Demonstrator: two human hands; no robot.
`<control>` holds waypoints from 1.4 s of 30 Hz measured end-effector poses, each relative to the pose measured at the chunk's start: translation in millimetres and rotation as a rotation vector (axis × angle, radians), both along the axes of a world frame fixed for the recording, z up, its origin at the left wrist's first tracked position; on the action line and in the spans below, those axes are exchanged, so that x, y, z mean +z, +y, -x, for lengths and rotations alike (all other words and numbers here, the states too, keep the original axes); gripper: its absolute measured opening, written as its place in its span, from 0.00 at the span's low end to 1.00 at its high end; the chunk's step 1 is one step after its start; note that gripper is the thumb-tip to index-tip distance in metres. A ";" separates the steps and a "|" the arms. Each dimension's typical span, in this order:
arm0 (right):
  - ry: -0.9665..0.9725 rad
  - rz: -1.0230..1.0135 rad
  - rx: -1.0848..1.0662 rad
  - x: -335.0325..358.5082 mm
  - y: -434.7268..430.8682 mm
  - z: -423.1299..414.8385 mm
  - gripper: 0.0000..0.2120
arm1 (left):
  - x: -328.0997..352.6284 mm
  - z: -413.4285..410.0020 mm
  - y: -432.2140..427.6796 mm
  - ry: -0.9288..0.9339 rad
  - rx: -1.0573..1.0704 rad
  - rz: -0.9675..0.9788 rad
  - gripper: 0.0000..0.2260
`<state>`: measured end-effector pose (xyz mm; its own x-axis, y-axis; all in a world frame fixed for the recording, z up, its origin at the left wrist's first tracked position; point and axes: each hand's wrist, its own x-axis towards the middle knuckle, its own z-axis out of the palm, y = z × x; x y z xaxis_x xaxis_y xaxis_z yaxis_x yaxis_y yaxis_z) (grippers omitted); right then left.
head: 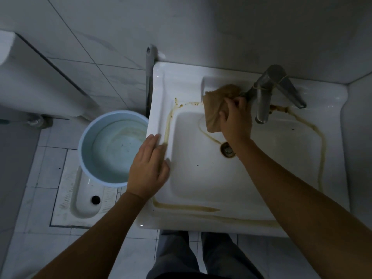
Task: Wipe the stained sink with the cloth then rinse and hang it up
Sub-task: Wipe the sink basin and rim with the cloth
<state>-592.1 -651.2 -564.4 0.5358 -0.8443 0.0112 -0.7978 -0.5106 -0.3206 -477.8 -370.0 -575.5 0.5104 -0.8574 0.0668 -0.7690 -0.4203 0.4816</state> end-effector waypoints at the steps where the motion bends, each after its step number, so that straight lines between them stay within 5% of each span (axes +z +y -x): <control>1: 0.010 0.005 -0.034 -0.8 4.0 -6.9 0.20 | -0.6 -0.2 0.2 0.001 0.001 -0.001 0.19; 12: -0.062 -0.064 0.163 -1.2 37.1 -43.5 0.17 | 3.1 0.4 -0.8 -0.017 -0.004 -0.003 0.18; 23: -0.093 -0.089 -0.123 -4.5 20.3 -37.4 0.19 | 1.0 0.3 -0.9 -0.006 0.001 -0.012 0.18; 27: -0.301 -0.209 -0.007 0.2 54.6 -67.5 0.16 | -1.6 -0.8 -1.1 -0.026 -0.004 0.007 0.18; 31: -0.319 -0.213 0.330 3.0 82.0 -72.6 0.19 | -2.4 -0.5 -0.9 -0.043 -0.004 0.017 0.18; 38: -0.193 -0.051 0.366 -0.6 56.5 -95.4 0.24 | -3.1 -0.5 -1.1 -0.047 0.002 0.035 0.18; 42: -0.255 -0.159 0.354 -10.9 91.6 -87.8 0.25 | -2.0 0.0 -0.5 -0.052 0.002 0.048 0.17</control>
